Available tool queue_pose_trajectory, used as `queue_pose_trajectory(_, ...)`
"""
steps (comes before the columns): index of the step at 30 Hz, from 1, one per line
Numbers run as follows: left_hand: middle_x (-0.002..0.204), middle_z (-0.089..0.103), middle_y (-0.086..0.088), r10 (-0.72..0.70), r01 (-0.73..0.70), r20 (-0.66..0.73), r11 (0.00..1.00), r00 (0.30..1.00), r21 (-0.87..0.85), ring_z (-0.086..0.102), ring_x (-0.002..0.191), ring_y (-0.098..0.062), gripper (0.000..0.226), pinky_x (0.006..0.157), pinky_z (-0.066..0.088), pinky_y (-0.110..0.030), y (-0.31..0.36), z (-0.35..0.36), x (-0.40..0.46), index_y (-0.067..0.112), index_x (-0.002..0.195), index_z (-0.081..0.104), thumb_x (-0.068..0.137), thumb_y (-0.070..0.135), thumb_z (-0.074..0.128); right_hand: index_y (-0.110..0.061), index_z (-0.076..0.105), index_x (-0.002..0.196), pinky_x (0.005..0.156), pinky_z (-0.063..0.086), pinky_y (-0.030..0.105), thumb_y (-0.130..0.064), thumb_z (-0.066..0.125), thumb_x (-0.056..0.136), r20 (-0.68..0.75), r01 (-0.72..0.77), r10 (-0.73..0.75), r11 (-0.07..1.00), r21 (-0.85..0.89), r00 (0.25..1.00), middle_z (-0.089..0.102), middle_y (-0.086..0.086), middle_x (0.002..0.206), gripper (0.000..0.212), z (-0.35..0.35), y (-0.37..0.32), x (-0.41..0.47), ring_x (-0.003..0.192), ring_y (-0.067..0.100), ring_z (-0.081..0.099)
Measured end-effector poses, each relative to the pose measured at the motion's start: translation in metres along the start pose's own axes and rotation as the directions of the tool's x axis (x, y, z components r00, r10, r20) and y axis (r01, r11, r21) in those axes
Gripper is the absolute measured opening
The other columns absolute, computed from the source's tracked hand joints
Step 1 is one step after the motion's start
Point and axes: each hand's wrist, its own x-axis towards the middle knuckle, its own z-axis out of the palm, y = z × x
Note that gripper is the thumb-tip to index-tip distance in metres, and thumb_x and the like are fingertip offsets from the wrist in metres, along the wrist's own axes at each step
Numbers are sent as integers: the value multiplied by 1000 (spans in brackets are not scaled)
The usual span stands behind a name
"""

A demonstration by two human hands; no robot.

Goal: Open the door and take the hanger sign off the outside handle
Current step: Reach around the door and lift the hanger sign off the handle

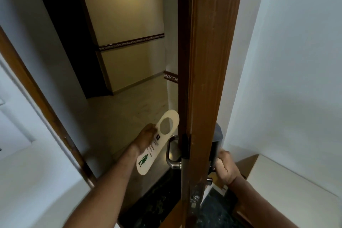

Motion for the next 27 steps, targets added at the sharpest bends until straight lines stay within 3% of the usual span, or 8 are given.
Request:
queue_pose_trajectory(3, 89, 71, -12, -16, 11, -175, 1000, 984, -27, 69, 80, -28, 16, 70, 55, -38, -6, -6, -12, 6, 106, 54, 103, 18, 43, -16, 63, 77, 65, 57, 59, -39, 41, 83, -2, -12, 12, 999, -45, 1000, 66, 11, 75, 33, 4, -2, 0, 76, 36, 66)
queue_pose_trajectory(6, 79, 73, -2, 21, -35, -326, 999, 945, -36, 70, 69, -18, 7, 56, 55, -31, -15, -13, -32, 17, 94, 56, 96, 20, 50, -24, 62, 72, 60, 56, 45, -40, 40, 82, -12, -2, 1, 997, -73, 1000, 63, 4, 68, 28, 9, -8, -1, 69, 29, 64)
queue_pose_trajectory(11, 82, 76, 4, -15, -55, -464, 989, 886, -137, 74, 70, -7, 13, 53, 53, -22, -29, -21, -71, 31, 94, 58, 101, 20, 54, -5, 63, 76, 67, 58, 55, -41, 38, 81, -12, -12, 11, 995, -102, 1000, 64, 16, 77, 44, 20, -7, 1, 76, 31, 62)
queue_pose_trajectory(16, 83, 74, 23, -5, -89, -511, 983, 860, -159, 74, 75, 2, 12, 47, 52, -12, -37, -23, -110, 38, 97, 55, 100, 27, 57, -13, 59, 66, 63, 57, 54, -43, 37, 83, -37, -40, 34, 982, -187, 999, 58, 8, 73, 40, 36, -9, 3, 72, 20, 57)
queue_pose_trajectory(19, 81, 75, 14, -25, -74, -575, 986, 818, -149, 74, 72, 1, 13, 49, 54, -16, -39, -26, -132, 40, 96, 55, 98, 28, 60, -9, 62, 68, 62, 57, 51, -43, 37, 86, -35, -47, 40, 975, -218, 999, 60, 10, 73, 46, 47, -10, 8, 71, 18, 56)
queue_pose_trajectory(24, 94, 72, 12, -14, -76, -685, 992, 729, -101, 76, 77, -14, 10, 56, 57, -22, -48, -35, -164, 38, 96, 53, 98, 31, 60, -5, 60, 60, 57, 50, 45, -42, 37, 87, -34, -16, 10, 983, -182, 999, 58, 13, 66, 51, 68, -22, 15, 64, 14, 52)
queue_pose_trajectory(27, 93, 72, 13, 3, -91, -746, 993, 666, -77, 75, 75, -13, 10, 55, 56, -21, -52, -40, -178, 41, 94, 53, 96, 34, 59, -6, 58, 56, 53, 40, 31, -38, 39, 89, -10, 8, -10, 985, -170, 1000, 53, 3, 60, 50, 81, -31, 19, 62, 14, 51)
